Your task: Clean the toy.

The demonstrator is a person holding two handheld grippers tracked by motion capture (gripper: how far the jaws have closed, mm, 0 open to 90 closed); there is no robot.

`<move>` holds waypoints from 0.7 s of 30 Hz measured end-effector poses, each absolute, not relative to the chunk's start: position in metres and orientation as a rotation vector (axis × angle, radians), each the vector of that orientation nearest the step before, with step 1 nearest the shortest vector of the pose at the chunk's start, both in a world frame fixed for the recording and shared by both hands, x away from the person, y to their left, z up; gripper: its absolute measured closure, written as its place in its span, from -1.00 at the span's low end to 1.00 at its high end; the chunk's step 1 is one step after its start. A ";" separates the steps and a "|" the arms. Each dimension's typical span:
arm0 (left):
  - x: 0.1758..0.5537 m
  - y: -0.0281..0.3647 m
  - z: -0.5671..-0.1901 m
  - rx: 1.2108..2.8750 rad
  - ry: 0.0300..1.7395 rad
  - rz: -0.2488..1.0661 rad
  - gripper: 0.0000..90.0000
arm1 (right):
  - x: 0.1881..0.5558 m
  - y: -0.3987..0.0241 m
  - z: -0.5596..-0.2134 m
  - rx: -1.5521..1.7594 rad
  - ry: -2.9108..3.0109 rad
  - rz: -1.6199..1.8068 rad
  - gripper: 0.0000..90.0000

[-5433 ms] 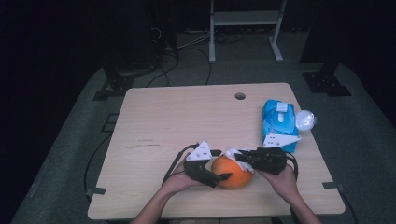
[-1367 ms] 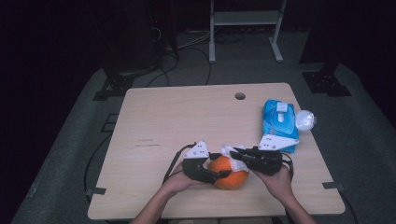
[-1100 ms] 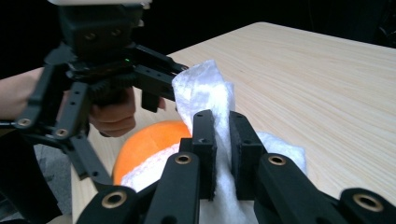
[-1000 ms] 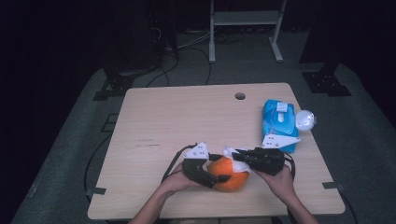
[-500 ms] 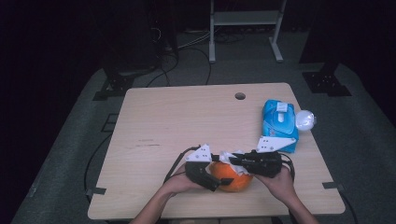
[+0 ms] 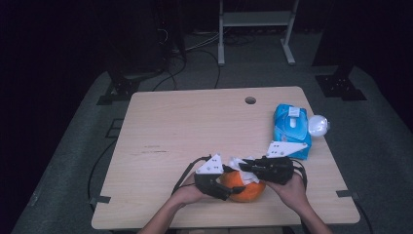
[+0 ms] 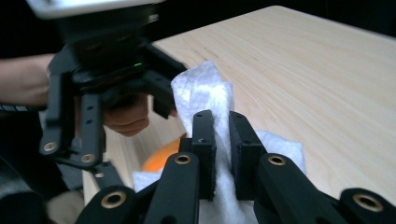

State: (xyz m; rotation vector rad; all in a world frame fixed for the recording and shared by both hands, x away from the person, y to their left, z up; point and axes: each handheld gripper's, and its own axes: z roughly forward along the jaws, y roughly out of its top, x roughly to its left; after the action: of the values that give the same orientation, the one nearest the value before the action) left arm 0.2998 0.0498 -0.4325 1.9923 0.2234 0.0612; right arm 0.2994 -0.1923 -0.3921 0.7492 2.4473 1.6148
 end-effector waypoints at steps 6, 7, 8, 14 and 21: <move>0.297 0.048 -0.433 2.012 0.171 0.065 -0.34 | 0.304 -0.196 -0.398 0.790 2.484 1.677 0.82; 0.297 0.048 -0.433 2.013 0.169 0.065 -0.33 | 0.304 -0.196 -0.397 0.784 2.490 1.676 0.82; 0.297 0.049 -0.432 2.013 0.168 0.066 -0.33 | 0.305 -0.197 -0.397 0.784 2.493 1.677 0.82; 0.299 0.052 -0.430 2.014 0.196 0.098 -0.30 | 0.307 -0.207 -0.399 0.839 2.488 1.710 0.82; 0.299 0.053 -0.430 2.019 0.178 0.095 -0.29 | 0.307 -0.209 -0.397 0.835 2.477 1.702 0.82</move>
State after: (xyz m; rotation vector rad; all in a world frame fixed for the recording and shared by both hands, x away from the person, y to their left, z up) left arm 0.2993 0.0527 -0.4302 2.0187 0.1784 0.0952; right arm 0.3075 -0.2088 -0.3974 0.8345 2.4774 1.7020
